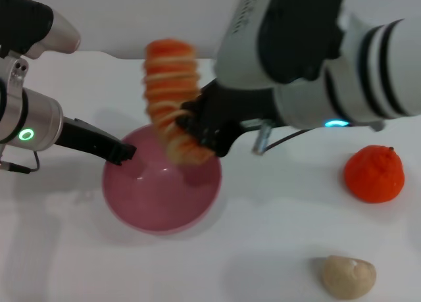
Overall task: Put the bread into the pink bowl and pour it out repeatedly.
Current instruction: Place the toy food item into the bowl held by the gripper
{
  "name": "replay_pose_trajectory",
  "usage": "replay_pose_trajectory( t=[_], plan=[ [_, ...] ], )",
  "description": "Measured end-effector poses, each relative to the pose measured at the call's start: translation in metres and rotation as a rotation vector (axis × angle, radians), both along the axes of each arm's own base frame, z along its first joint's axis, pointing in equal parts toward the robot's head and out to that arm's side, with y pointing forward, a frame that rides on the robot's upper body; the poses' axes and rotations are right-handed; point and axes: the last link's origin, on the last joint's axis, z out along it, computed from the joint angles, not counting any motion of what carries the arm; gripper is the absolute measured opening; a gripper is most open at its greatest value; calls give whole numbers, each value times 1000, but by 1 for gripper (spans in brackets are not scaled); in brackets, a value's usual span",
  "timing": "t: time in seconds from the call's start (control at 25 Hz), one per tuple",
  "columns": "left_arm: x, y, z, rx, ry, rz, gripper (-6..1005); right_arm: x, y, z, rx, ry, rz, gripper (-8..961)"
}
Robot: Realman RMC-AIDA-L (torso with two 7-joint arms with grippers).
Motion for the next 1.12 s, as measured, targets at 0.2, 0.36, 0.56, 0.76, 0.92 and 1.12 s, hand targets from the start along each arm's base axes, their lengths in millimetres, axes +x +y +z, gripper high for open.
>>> replay_pose_trajectory(
  t=[0.2,0.36,0.56,0.76,0.92,1.12],
  plan=[
    [4,0,-3,-8,-14,-9,51,-1,-4,-23,-56,-13,21,109],
    [5,0,-3,-7,-19,-10,51,2,-6,-30,-74,-17,14,106],
    [5,0,-3,-7,-18,-12,51,8,-5,-34,-81,-25,-4,104],
    [5,0,-3,-7,-17,-13,51,13,-4,-35,-86,-33,-21,103],
    [4,0,-3,-6,-16,-14,51,16,-1,-35,-81,-33,-40,102],
    [4,0,-2,-6,-15,-14,52,17,2,-34,-71,-30,-46,172]
  ],
)
